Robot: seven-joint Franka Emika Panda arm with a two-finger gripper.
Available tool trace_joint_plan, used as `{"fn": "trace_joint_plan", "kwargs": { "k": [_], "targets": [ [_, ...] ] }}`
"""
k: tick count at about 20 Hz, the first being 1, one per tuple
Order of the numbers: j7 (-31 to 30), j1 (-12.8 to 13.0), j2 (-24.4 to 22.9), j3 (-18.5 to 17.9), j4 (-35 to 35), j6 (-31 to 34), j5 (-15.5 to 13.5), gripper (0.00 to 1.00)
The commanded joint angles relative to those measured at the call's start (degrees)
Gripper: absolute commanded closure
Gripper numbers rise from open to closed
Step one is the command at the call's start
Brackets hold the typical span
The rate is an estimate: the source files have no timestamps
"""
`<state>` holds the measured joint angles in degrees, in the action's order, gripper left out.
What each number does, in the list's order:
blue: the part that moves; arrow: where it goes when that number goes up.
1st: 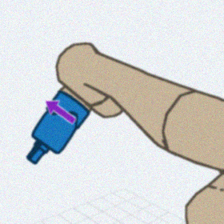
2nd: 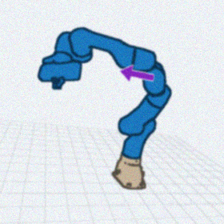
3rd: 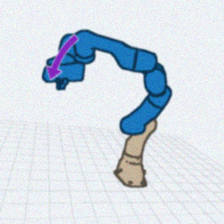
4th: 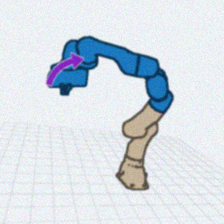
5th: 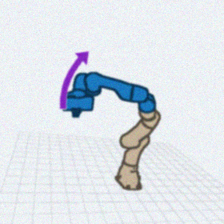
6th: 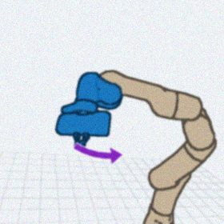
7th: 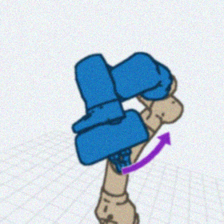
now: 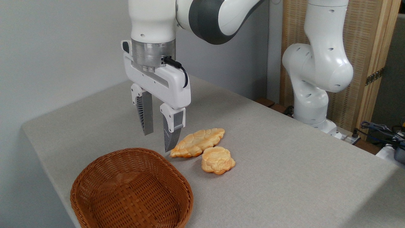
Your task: Put bread into the basket
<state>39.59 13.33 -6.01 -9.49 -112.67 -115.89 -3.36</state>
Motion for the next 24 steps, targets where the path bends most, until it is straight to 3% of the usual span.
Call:
{"fn": "trace_joint_plan", "kwargs": {
  "k": [1,19,24],
  "targets": [
    [0.7,0.3,0.4,-0.5,0.9,1.0,0.5,0.00],
    [0.2,0.2,0.4,-0.6,0.9,1.3,0.5,0.00],
    [0.2,0.3,0.4,-0.5,0.9,4.2,0.5,0.00]
  ]
}}
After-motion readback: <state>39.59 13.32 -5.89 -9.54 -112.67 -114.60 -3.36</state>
